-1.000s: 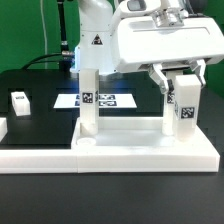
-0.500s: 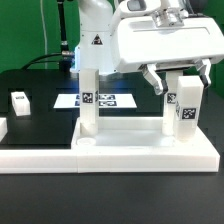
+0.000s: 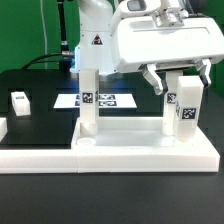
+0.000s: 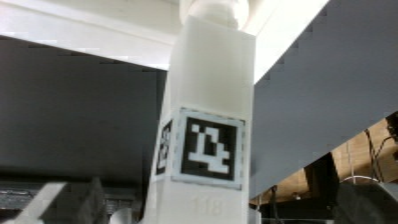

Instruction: Assemble desk

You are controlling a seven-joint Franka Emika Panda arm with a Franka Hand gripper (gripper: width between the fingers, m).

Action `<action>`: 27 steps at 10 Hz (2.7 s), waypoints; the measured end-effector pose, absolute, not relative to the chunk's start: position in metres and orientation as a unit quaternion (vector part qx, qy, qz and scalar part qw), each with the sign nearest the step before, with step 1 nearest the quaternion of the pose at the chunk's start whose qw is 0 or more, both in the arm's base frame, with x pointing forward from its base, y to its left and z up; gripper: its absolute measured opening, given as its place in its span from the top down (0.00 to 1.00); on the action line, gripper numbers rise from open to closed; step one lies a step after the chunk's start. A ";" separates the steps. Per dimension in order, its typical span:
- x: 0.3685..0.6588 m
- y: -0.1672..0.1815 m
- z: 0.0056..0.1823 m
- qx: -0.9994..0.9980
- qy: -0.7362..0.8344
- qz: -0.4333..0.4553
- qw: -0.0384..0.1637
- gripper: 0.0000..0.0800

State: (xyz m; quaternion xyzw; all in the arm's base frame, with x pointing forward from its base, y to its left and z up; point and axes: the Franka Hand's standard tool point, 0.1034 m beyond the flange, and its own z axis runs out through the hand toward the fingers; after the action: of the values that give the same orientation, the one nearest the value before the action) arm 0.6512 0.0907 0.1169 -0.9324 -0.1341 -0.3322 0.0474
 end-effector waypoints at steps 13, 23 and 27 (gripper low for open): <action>0.682 0.098 0.166 -0.989 -0.104 0.003 0.106 0.19; 0.688 0.113 0.158 -0.986 0.081 0.009 0.148 0.19; 0.671 0.093 0.158 -0.988 0.069 0.068 0.119 0.19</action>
Offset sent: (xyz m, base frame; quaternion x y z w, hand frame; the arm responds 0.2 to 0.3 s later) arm 0.0275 -0.0374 0.0597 -0.0003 -0.1741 -0.0181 0.9846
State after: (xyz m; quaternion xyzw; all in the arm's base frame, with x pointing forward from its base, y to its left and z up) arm 0.6710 0.0926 0.1577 -0.9881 0.0689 0.0685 0.1192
